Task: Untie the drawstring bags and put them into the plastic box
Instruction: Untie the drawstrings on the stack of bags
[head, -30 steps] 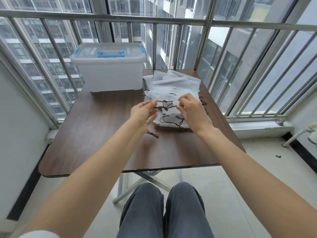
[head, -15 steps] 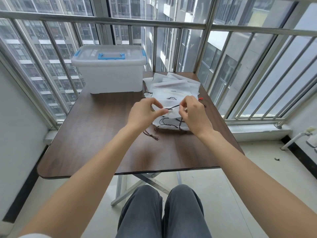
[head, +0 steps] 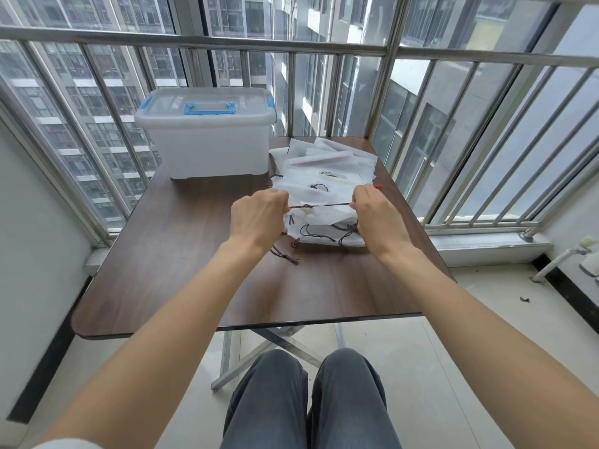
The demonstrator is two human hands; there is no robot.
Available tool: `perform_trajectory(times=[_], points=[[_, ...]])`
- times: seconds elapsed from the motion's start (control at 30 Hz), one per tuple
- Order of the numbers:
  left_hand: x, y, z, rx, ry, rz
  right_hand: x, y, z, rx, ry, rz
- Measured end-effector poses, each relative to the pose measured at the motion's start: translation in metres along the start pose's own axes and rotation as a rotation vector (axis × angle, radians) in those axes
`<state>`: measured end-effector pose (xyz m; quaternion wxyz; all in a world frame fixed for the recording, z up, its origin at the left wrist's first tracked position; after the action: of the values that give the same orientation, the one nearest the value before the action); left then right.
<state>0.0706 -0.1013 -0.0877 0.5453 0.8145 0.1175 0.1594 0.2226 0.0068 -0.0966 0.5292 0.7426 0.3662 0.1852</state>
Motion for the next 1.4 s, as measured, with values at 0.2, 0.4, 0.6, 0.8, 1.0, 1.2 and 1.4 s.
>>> perform_trajectory(times=[0.2, 0.4, 0.6, 0.8, 1.0, 1.2, 1.4], points=[[-0.002, -0.002, 0.003, -0.023, 0.044, 0.079, 0.002, 0.005, 0.0, -0.07, -0.288, -0.629], [0.005, -0.005, 0.005, -0.216, 0.018, 0.179, -0.011, 0.021, -0.003, -0.101, -0.441, -1.1], [0.011, -0.009, 0.003, -0.191, -0.069, 0.132, -0.029, 0.028, -0.007, -0.215, -0.309, -1.176], [0.015, -0.009, 0.004, -0.365, 0.001, 0.427, -0.035, 0.013, -0.006, -0.22, -0.387, -1.467], [0.009, -0.006, 0.002, -0.392, 0.122, 0.658, -0.035, 0.002, -0.007, -0.22, -0.467, -1.412], [0.001, 0.007, -0.002, -0.352, 0.1, 0.853, -0.031, -0.005, -0.003, -0.288, -0.357, -1.421], [0.007, 0.025, -0.013, -0.241, -0.117, 0.526, -0.033, -0.012, -0.006, -0.279, -0.363, -1.452]])
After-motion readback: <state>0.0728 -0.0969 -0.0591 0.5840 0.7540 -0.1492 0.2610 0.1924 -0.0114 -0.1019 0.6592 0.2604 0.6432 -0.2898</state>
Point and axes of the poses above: each hand's wrist, its own z-axis away from the middle knuckle, its own y-axis out of the back of the hand, x = y × z, the point moved 3 cm from there along -z, towards the middle knuckle, and after that the axes turned 4 degrees about -x, right-handed, at the moved point
